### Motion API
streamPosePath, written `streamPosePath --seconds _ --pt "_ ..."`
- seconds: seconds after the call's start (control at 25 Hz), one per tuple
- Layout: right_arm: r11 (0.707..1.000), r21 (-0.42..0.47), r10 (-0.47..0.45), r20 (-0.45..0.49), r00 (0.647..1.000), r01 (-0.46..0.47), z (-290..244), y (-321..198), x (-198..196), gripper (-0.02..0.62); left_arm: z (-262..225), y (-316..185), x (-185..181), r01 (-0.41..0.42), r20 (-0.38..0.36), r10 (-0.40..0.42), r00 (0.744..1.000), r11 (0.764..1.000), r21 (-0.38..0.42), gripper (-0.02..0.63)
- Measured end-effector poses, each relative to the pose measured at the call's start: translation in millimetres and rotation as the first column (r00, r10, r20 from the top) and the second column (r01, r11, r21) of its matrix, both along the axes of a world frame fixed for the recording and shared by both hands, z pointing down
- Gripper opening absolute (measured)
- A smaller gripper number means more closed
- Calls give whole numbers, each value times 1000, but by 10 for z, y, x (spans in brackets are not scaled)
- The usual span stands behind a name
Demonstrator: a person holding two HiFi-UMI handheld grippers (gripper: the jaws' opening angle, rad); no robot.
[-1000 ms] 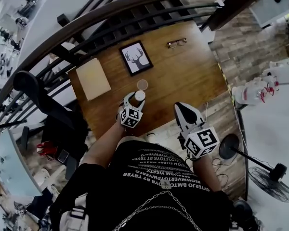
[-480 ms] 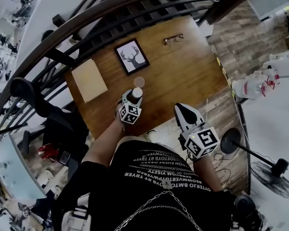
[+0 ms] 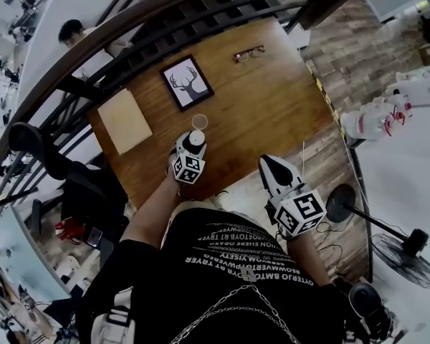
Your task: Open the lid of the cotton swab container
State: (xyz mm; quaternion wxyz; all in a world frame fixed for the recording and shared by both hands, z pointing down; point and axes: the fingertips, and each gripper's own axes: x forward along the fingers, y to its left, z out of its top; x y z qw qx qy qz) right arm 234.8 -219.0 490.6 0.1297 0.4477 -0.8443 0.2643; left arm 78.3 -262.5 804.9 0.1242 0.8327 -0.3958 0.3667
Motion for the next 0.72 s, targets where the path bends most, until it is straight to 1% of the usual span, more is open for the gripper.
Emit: streamPosePath --seconds 0.04,0.24,0.44,0.52,0.64,0.68,0.72 --pt "1000 0 -1 -1 1000 1 -3 2 7 17 -8 8 -1 0 0 0 1000 1000 3 293" --pt "1000 0 -2 18 1000 2 -19 8 11 17 -130 57 -50 33 -34 -33 999 999 14 299" --pt "999 30 -20 31 999 19 -81 13 -39 17 -273 216 -144 24 -56 -23 998 1000 18 299" --pt "999 39 -26 33 999 25 -102 29 -68 17 -381 275 -224 38 -58 -36 998 999 37 299" --pt "998 52 -22 27 999 21 -113 53 -82 17 -678 305 -318 100 -95 -90 991 990 97 295" --pt "998 57 -19 31 999 17 -115 64 -78 17 -789 314 -329 120 -107 -108 988 986 114 268" --pt "998 60 -15 36 999 13 -115 78 -73 17 -897 324 -334 137 -112 -123 986 982 132 220"
